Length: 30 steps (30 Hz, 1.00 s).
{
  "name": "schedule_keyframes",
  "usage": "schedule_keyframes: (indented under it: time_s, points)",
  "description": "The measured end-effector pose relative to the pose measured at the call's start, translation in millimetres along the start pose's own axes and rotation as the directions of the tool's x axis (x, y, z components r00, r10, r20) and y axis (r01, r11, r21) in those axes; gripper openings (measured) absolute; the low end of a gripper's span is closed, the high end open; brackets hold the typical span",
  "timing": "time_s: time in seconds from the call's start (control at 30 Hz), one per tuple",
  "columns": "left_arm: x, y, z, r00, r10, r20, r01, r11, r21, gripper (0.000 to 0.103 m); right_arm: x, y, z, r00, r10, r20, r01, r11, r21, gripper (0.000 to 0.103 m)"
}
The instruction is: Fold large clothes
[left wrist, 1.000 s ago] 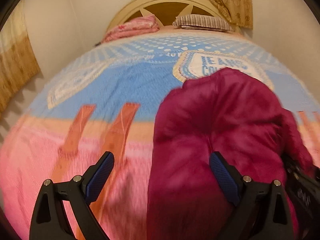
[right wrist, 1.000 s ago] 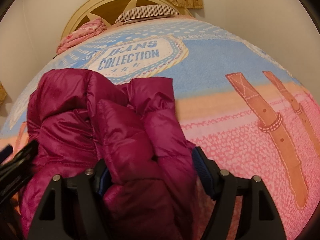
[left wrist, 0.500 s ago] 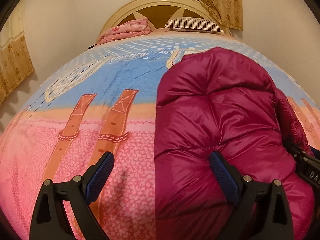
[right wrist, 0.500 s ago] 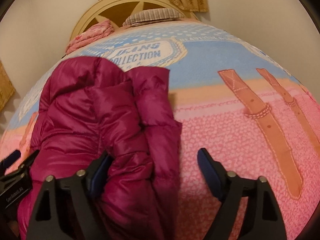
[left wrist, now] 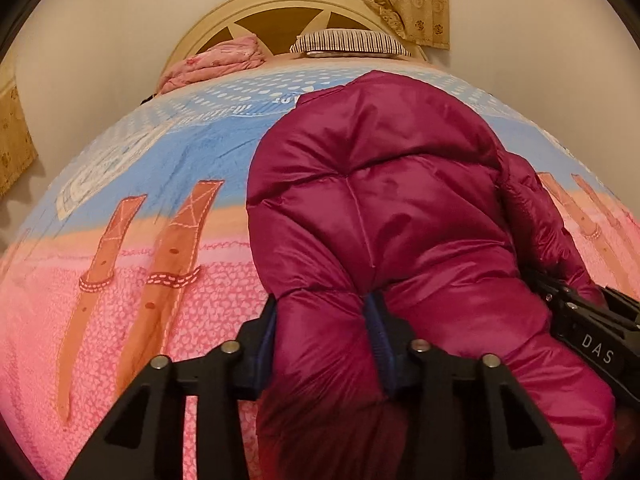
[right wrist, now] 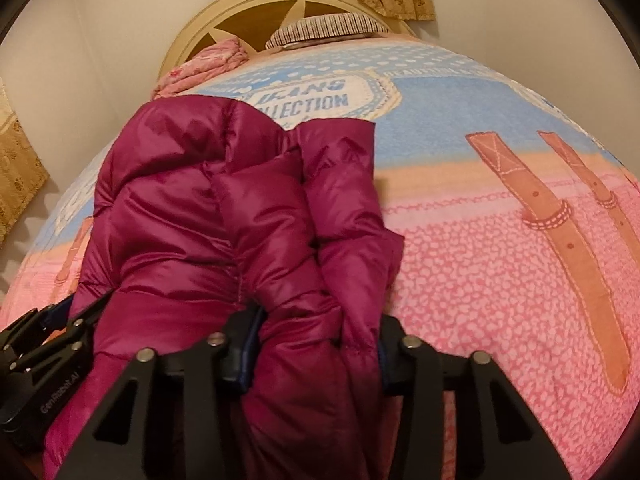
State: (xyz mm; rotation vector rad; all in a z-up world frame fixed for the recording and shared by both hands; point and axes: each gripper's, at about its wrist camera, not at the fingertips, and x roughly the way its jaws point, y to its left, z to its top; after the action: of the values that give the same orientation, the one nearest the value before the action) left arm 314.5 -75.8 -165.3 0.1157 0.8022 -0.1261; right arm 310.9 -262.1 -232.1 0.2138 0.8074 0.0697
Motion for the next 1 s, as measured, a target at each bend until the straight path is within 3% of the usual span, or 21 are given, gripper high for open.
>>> schedule_keyframes:
  time_s: [0.17, 0.27, 0.53, 1.0]
  points:
    - [-11, -3, 0, 1.0, 0.016, 0.019, -0.017, 0.999, 0.029, 0.022, -7, 9, -2, 1.0, 0.008, 0.019, -0.007, 0.999, -0.034, 0.031]
    - [-20, 1, 3, 0.999, 0.018, 0.032, -0.019, 0.999, 0.029, 0.017, -15, 14, -4, 0.999, 0.001, 0.034, 0.002, 0.998, -0.065, 0.027]
    - [-49, 25, 2, 0.998, 0.03, 0.06, -0.03, 1.0, 0.002, 0.013, -22, 38, -2, 0.999, 0.008, 0.036, -0.003, 0.991, -0.13, 0.024]
    - [-112, 122, -15, 0.984, 0.133, 0.119, -0.118, 0.986, -0.121, 0.012, -35, 131, -5, 0.988, 0.153, 0.031, -0.14, 0.956, -0.26, 0.022]
